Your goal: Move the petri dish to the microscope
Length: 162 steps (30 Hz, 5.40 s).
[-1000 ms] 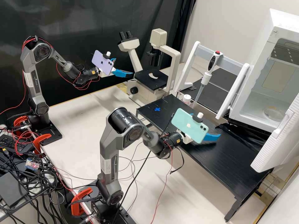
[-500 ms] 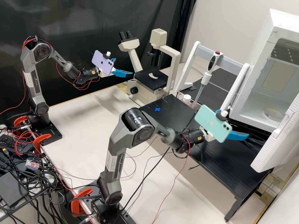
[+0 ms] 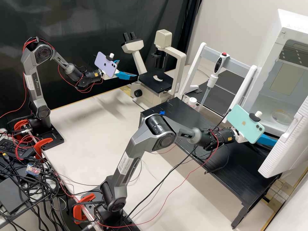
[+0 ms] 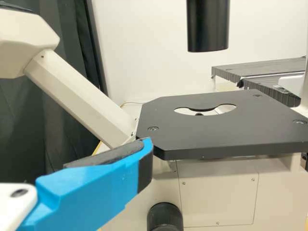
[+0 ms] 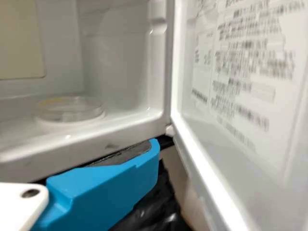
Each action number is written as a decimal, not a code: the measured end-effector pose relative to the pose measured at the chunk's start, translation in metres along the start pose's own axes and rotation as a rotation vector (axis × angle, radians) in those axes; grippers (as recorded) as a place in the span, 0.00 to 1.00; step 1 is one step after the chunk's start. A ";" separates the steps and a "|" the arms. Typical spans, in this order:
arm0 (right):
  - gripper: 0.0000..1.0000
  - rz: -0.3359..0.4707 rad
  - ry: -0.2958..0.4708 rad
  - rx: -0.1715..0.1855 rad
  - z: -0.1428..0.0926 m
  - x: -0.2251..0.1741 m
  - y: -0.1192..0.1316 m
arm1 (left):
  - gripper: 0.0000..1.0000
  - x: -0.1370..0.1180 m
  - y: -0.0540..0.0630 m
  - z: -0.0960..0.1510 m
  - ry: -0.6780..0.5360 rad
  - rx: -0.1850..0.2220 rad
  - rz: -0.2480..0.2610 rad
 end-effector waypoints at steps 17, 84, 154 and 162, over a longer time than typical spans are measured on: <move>1.00 -0.085 0.054 -0.012 -0.023 0.059 -0.008 | 1.00 0.000 0.000 0.000 0.000 0.000 0.000; 1.00 -0.252 -0.007 -0.060 -0.023 0.109 -0.004 | 1.00 0.000 0.000 0.000 0.000 0.000 0.000; 0.00 -0.307 -0.039 -0.039 -0.007 0.127 -0.022 | 1.00 0.000 0.000 0.000 0.000 0.000 0.000; 0.00 -0.303 -0.033 -0.028 -0.009 0.122 -0.020 | 1.00 0.000 0.000 0.000 0.000 0.000 0.000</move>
